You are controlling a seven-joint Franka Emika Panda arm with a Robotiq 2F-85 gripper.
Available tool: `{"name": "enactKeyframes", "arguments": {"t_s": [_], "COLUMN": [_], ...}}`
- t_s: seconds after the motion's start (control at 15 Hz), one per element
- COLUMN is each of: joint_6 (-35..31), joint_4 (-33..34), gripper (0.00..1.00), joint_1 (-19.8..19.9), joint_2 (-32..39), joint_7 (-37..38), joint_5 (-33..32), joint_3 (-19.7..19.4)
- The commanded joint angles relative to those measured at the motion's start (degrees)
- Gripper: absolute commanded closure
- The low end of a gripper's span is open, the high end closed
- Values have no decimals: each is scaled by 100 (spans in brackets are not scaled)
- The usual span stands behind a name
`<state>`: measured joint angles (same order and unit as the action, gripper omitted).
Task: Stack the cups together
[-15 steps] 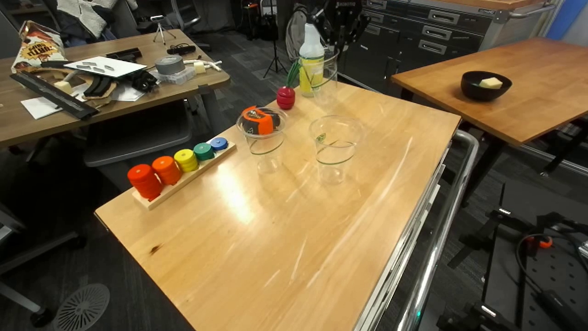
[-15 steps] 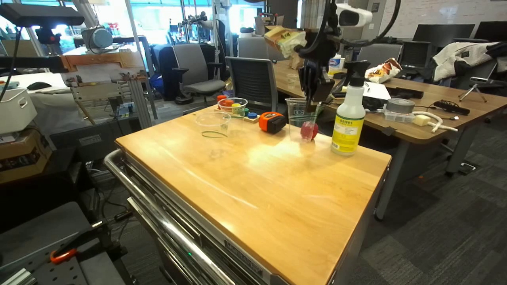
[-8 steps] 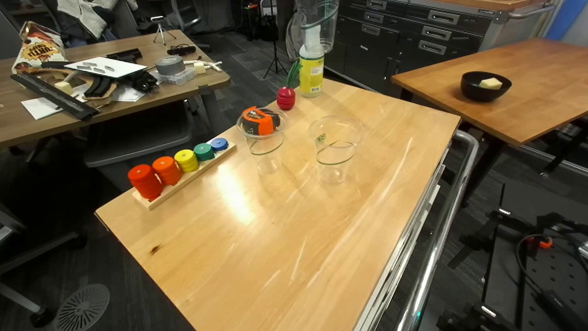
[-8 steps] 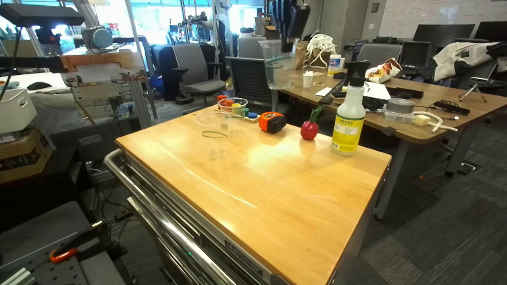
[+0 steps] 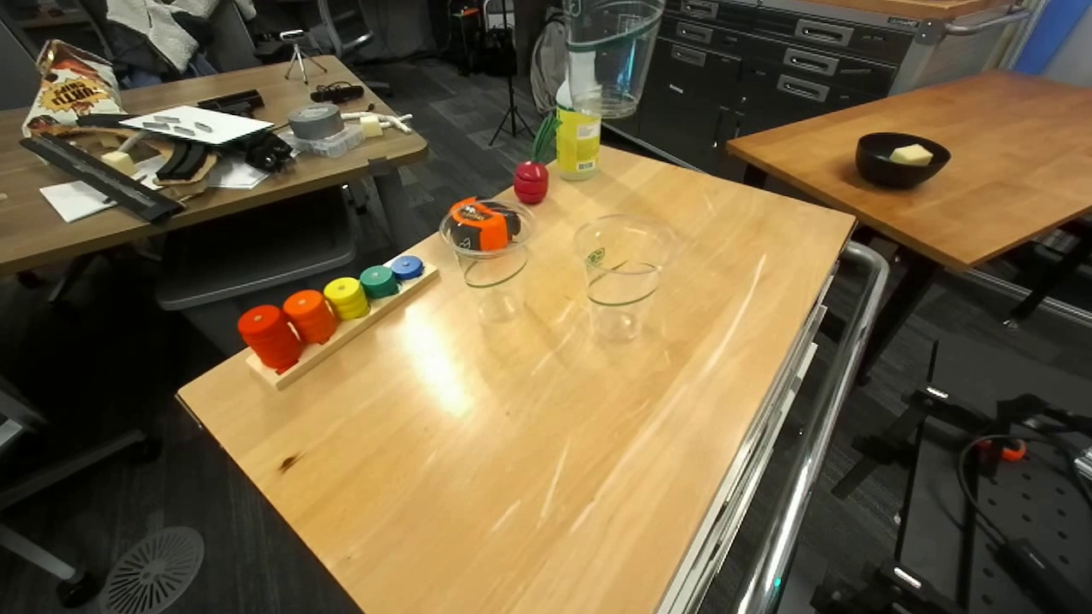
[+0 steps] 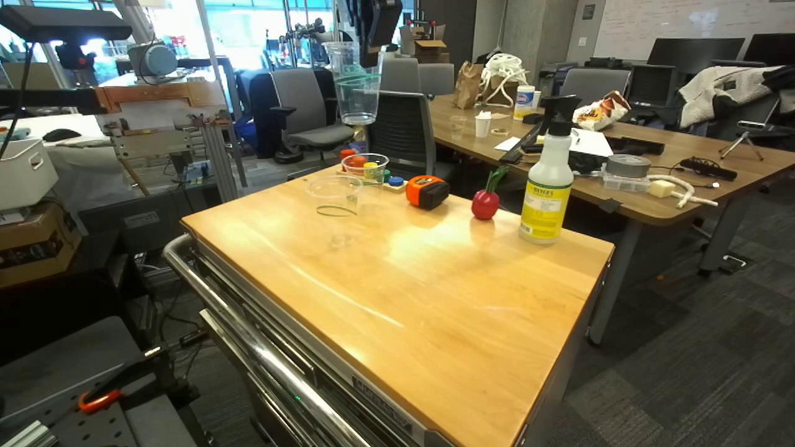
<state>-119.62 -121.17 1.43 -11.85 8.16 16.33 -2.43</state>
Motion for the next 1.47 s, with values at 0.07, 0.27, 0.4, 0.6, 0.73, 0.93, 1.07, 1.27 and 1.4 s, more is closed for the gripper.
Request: {"name": "enactKeyframes", "arguments": {"t_s": [0.07,0.27,0.4,0.6,0.73,0.93,1.07,1.27,1.4], "joint_6": [3,-218,-187,-421,-613,-863,-986,-1139,-1207], "joint_4": [-902,-1349,-1525,-1721,-1798,-1855,-1863,-1801,-1694], "gripper": [99,99,99,99,99,99,99,99,99], "joint_1": [-106,-168,-162,-115,-126,-163,-169,-185,-206], "joint_2": [-689,-846,-852,-767,-677,-515,-393,-162,0], "joint_7": [-566,-1023,-1207,-1378,-1461,-1542,-1558,-1586,-1599], "joint_5": [426,832,1003,939,940,974,939,947,980], "joint_3": [-40,-104,-145,-156,-173,-172,-153,-143,-135]}}
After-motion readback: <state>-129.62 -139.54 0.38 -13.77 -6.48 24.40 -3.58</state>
